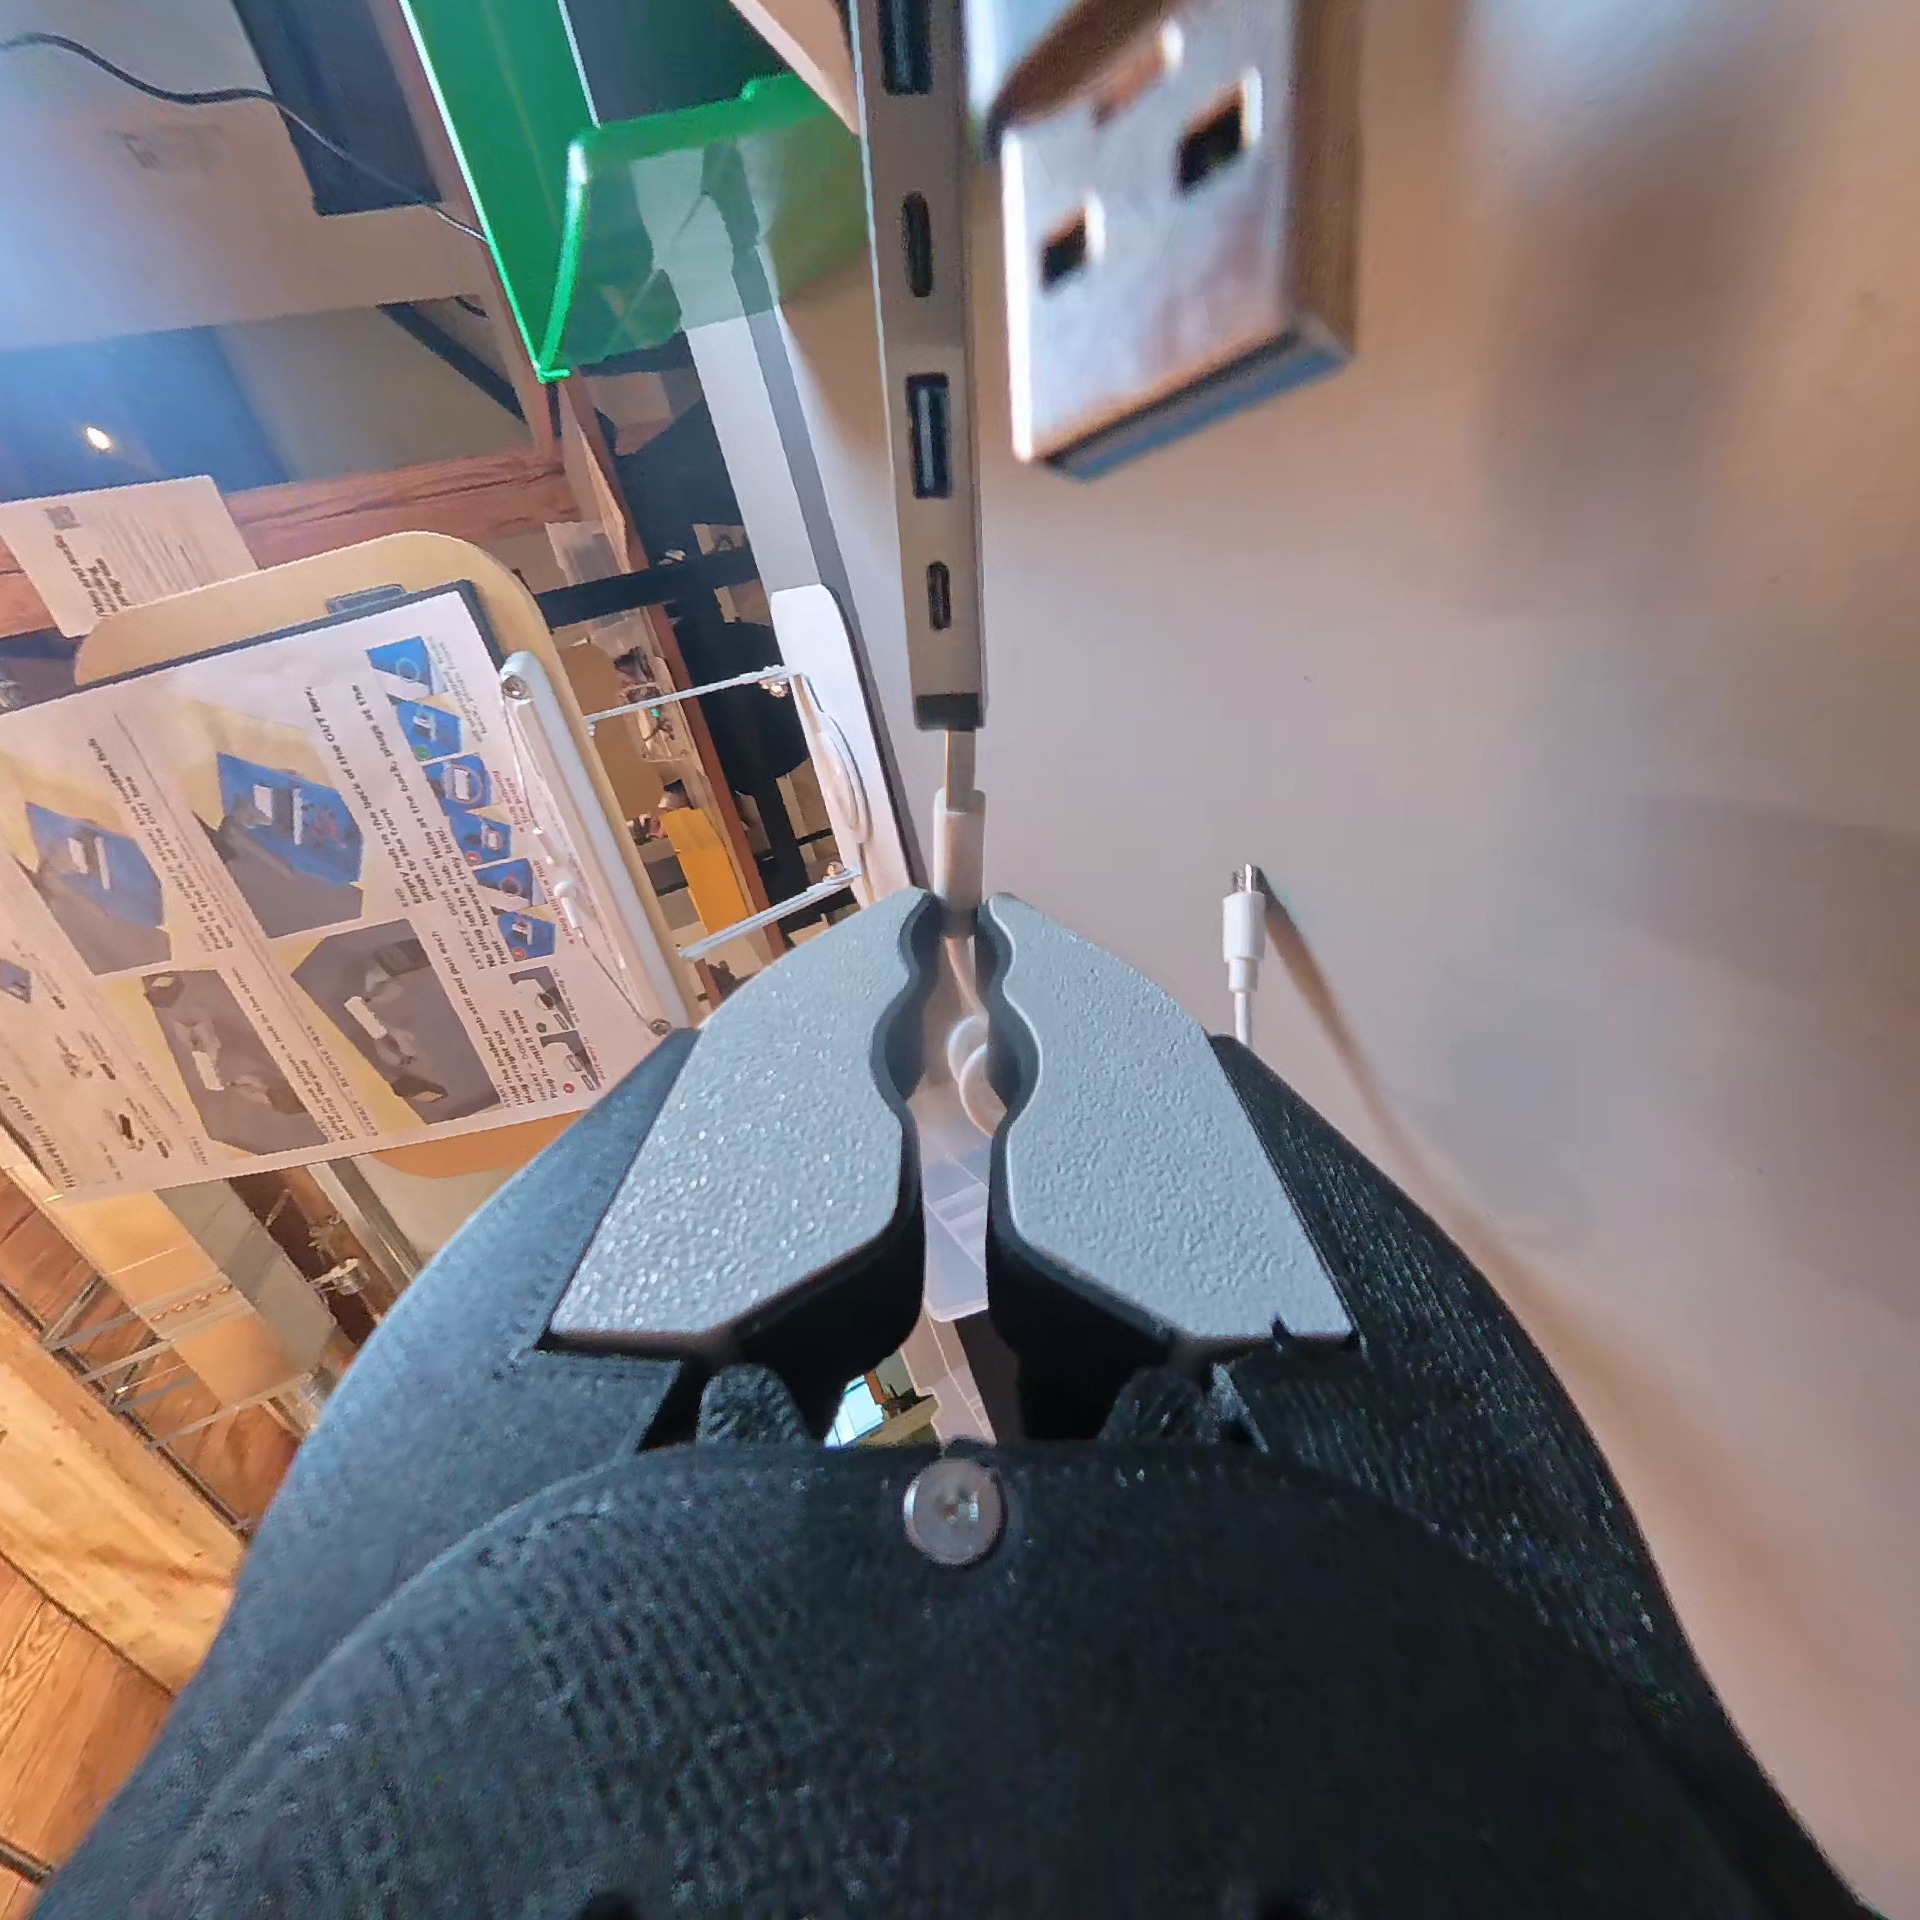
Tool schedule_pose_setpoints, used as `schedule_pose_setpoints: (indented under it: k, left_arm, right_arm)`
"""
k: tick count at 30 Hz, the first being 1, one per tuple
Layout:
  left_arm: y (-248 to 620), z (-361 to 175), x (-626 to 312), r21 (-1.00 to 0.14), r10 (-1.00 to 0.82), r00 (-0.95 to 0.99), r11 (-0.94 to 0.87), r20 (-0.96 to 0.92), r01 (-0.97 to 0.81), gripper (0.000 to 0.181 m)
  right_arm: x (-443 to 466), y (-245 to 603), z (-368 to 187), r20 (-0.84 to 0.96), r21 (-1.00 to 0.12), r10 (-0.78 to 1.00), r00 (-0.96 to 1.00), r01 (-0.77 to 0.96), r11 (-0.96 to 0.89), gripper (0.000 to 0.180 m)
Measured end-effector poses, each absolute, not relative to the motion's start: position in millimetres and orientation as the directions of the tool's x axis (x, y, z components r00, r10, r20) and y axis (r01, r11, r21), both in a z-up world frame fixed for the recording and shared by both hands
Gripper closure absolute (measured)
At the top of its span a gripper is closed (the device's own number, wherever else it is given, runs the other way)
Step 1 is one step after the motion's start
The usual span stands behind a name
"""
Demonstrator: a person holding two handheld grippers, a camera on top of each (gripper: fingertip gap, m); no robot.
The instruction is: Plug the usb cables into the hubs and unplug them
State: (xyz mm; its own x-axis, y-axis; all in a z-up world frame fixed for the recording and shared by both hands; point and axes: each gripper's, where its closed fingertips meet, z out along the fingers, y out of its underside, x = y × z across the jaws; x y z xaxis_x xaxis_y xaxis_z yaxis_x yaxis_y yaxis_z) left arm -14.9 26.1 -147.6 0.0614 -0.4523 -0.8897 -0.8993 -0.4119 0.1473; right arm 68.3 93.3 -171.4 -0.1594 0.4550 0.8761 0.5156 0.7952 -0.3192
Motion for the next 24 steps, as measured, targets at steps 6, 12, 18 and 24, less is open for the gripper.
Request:
schedule_pose_setpoints:
  k: [6,12,18,24]
  left_arm:
    - [25,-151,-16,0.140,-0.456,0.070,-0.410,-0.887,-0.901,0.174]
    - [24,-151,-13,0.124,-0.434,0.068,-0.400,-0.898,-0.908,0.174]
    - [22,-153,-7,0.069,-0.422,0.108,-0.383,-0.900,-0.921,0.174]
    - [21,-158,-3,0.036,-0.442,0.153,-0.390,-0.884,-0.920,0.174]
  right_arm:
    - [69,88,-170,0.886,-0.288,0.428,-0.181,0.507,0.812,0.168]
    - [69,85,-172,0.884,-0.283,0.427,-0.192,0.507,0.814,0.168]
    - [71,84,-177,0.886,-0.262,0.417,-0.204,0.522,0.812,0.169]
    - [76,81,-178,0.848,-0.319,0.489,-0.203,0.542,0.778,0.168]
